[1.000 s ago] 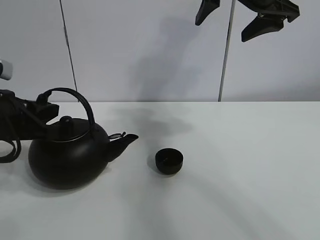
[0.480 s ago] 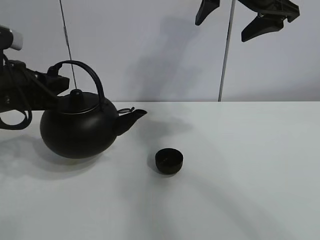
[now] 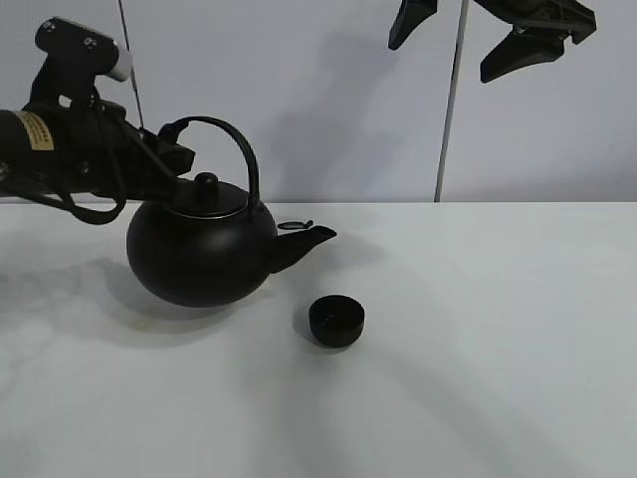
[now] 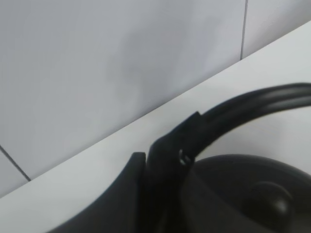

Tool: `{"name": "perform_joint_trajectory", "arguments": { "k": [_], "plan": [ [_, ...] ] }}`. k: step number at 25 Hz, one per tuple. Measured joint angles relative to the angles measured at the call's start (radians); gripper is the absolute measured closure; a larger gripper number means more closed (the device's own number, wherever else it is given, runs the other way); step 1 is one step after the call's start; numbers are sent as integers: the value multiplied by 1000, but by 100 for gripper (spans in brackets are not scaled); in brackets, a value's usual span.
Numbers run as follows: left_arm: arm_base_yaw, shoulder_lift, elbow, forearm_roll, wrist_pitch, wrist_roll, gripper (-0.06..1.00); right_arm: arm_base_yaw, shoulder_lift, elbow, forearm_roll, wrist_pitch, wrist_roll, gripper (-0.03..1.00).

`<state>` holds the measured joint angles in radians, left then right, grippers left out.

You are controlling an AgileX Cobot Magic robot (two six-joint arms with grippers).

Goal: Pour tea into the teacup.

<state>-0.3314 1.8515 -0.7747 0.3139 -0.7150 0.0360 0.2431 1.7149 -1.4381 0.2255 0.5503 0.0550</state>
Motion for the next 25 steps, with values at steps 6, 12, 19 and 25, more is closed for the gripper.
{"name": "perform_joint_trajectory", "arguments": {
  "k": [6,12,19,25],
  "plan": [
    [-24,19,-46,-14,29,11,84,0,0,0,0,0,0,30],
    [-33,44,-46,-11,29,47,84,0,0,0,0,-1,0,30],
    [-41,44,-46,-11,27,107,84,0,0,0,0,-1,0,30],
    [-46,44,-46,-10,28,164,84,0,0,0,0,-1,0,30]
  ]
}}
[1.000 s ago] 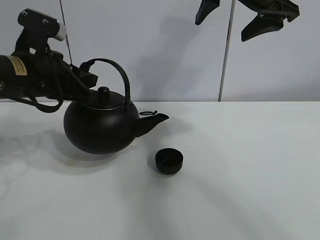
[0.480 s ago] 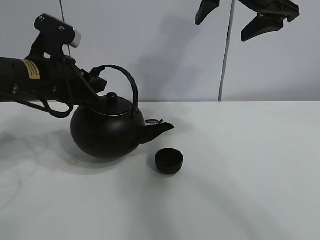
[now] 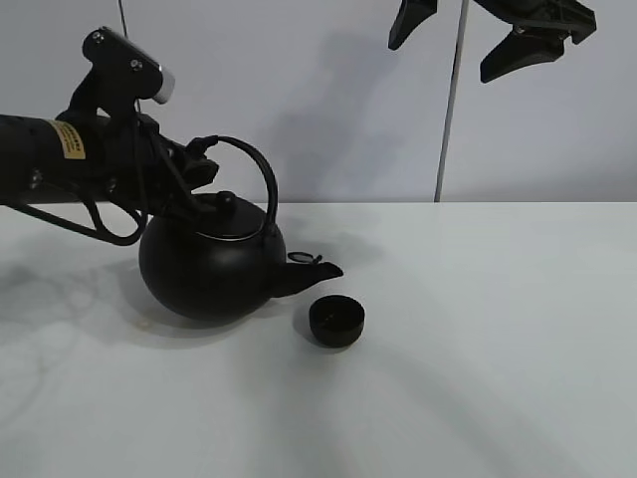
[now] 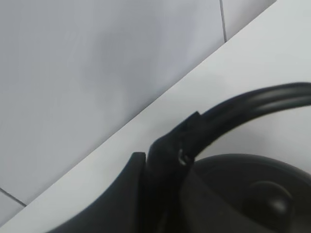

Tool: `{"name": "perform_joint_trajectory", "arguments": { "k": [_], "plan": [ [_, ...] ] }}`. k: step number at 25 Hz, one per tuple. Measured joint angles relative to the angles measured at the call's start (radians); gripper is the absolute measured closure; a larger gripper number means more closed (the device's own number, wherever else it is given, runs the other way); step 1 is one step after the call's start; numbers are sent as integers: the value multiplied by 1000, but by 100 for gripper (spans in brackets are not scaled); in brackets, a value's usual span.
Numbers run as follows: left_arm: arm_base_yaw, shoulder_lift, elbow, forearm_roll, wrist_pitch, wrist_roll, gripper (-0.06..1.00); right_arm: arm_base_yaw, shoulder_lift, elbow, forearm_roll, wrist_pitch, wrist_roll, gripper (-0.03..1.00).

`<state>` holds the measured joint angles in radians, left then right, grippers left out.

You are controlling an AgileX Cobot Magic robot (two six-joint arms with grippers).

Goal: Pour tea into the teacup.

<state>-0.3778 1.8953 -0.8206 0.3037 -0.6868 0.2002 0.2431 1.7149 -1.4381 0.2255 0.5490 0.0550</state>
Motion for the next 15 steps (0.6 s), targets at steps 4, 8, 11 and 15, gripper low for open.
{"name": "perform_joint_trajectory", "arguments": {
  "k": [4,8,11,15],
  "plan": [
    [-12,0,-2,-1,4,13,84,0,0,0,0,0,0,30],
    [-15,0,-3,-3,10,45,84,0,0,0,0,0,0,30],
    [-15,0,-3,-4,11,59,84,0,0,0,0,0,0,30],
    [-15,0,-3,-5,11,79,84,0,0,0,0,0,0,30]
  ]
}}
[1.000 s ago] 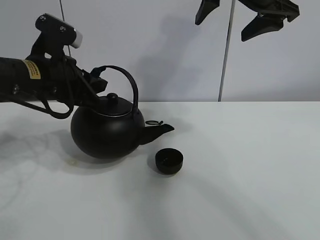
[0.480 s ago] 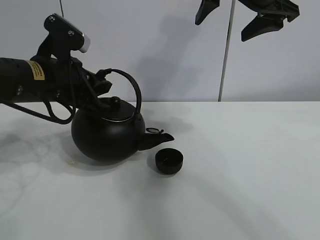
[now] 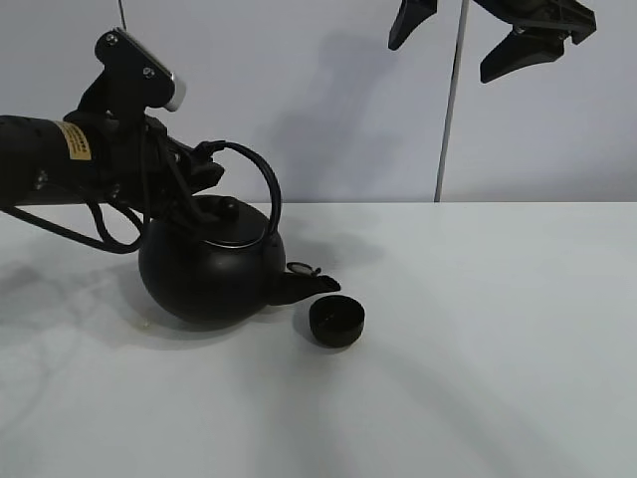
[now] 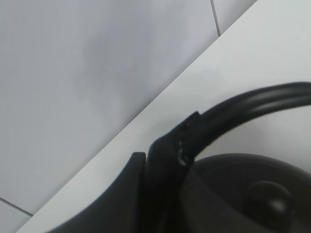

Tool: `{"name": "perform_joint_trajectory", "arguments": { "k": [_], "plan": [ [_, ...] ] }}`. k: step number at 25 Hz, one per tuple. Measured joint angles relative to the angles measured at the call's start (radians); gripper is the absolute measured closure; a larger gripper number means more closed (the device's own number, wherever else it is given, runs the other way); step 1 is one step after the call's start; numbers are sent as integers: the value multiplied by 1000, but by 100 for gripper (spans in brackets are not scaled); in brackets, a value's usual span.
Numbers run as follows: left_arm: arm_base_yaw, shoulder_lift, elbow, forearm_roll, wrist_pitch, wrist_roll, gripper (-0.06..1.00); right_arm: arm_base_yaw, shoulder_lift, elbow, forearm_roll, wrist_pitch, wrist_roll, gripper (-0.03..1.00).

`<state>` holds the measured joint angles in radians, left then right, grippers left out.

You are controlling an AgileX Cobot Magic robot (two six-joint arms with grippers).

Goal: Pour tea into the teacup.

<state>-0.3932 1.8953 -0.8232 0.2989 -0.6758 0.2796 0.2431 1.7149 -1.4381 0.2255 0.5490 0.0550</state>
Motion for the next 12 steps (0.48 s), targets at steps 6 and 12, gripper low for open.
{"name": "perform_joint_trajectory", "arguments": {
  "k": [6,12],
  "plan": [
    [0,0,-9,0,13,11,84,0,0,0,0,0,0,30],
    [0,0,-29,-2,45,11,84,0,0,0,0,0,0,30]
  ]
}}
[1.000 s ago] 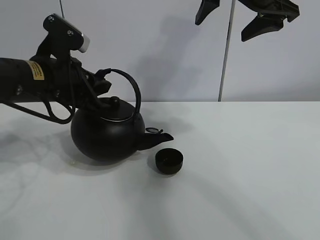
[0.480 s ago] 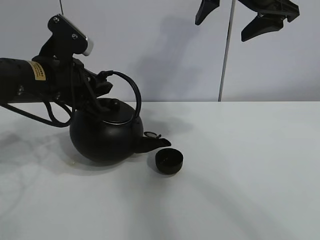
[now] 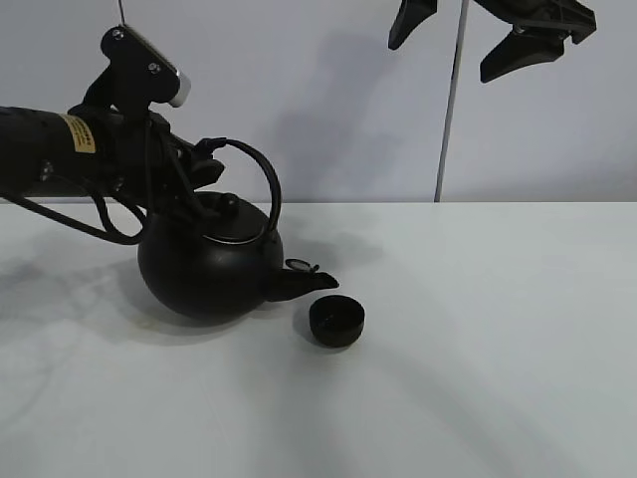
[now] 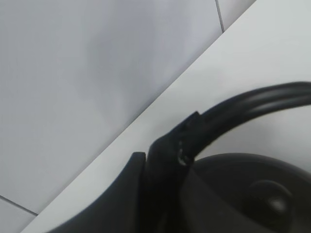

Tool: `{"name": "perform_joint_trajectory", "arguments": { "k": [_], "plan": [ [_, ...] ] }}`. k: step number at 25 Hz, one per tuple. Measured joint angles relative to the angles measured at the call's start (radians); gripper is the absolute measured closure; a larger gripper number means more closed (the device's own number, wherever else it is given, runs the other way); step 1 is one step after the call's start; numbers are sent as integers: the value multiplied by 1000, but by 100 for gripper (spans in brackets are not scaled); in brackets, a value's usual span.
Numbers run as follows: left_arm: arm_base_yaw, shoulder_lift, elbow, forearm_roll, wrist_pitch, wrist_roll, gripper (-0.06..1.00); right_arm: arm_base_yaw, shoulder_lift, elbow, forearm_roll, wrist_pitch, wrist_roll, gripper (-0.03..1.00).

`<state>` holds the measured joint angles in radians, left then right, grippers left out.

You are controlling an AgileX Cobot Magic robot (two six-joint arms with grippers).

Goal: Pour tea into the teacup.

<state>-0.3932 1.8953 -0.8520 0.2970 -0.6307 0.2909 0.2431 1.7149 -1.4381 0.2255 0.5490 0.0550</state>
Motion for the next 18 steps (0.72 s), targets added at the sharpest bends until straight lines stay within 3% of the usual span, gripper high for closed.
{"name": "perform_joint_trajectory", "arguments": {
  "k": [18],
  "plan": [
    [-19,0,-6,-24,19,18,85,0,0,0,0,0,0,30]
  ]
}}
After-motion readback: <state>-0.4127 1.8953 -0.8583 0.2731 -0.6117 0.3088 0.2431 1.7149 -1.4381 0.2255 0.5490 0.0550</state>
